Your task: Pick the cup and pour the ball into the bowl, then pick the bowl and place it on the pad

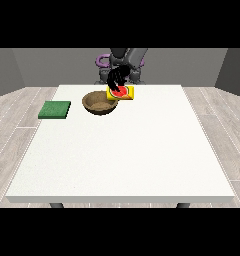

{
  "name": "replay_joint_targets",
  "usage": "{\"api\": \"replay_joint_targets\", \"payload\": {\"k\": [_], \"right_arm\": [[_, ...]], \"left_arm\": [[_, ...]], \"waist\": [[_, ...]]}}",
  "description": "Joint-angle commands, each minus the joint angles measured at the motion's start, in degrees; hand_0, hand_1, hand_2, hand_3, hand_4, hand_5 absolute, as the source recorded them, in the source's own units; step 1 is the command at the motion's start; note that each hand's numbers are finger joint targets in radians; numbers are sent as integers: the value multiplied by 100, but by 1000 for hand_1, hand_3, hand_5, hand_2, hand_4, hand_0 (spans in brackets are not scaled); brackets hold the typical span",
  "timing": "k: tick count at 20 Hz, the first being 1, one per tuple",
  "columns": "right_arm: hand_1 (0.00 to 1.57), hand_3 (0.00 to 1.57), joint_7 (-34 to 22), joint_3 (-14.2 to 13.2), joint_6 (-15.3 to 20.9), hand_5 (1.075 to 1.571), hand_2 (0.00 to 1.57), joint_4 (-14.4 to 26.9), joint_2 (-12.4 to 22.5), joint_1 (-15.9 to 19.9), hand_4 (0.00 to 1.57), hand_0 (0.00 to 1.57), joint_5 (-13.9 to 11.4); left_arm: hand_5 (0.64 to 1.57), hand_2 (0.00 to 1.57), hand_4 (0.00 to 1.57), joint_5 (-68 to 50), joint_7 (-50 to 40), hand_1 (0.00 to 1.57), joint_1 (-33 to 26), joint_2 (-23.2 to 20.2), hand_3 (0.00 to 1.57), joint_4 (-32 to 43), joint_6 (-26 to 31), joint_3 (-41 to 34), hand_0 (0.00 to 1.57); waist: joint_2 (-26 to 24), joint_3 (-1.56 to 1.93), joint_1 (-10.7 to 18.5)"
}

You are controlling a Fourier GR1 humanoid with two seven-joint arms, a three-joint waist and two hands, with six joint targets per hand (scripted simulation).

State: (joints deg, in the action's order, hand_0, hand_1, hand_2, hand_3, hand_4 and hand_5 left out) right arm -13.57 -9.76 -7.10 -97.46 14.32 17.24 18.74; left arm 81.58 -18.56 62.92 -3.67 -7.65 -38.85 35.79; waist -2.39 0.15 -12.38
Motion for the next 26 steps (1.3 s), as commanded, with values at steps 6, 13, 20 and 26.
{"api": "replay_joint_targets", "payload": {"k": [6,13,20,26], "right_arm": [[0,0,392,-228,-236,1564,0,751,116,-76,378,0,-50],[0,0,159,-162,-266,1564,0,120,37,-805,376,0,65],[0,0,213,-208,-83,1565,0,-286,6,-755,397,0,-3],[0,0,368,-118,-71,1566,0,-943,-86,-923,408,0,-50]], "left_arm": [[1507,1571,1059,794,-654,1499,-290,361,1571,-1070,1392,737,1499],[1464,1363,1101,-1371,393,710,-847,-293,1277,-1531,73,-1252,710],[1571,1571,933,-3489,2205,1211,-1988,-731,1571,-2515,-720,-2668,1211],[1505,1571,1421,-5253,4173,1550,-3001,-814,1571,-3430,-742,-3544,1550]], "waist": [[-211,-12,314],[-534,-29,292],[38,-63,584],[592,-70,570]]}}
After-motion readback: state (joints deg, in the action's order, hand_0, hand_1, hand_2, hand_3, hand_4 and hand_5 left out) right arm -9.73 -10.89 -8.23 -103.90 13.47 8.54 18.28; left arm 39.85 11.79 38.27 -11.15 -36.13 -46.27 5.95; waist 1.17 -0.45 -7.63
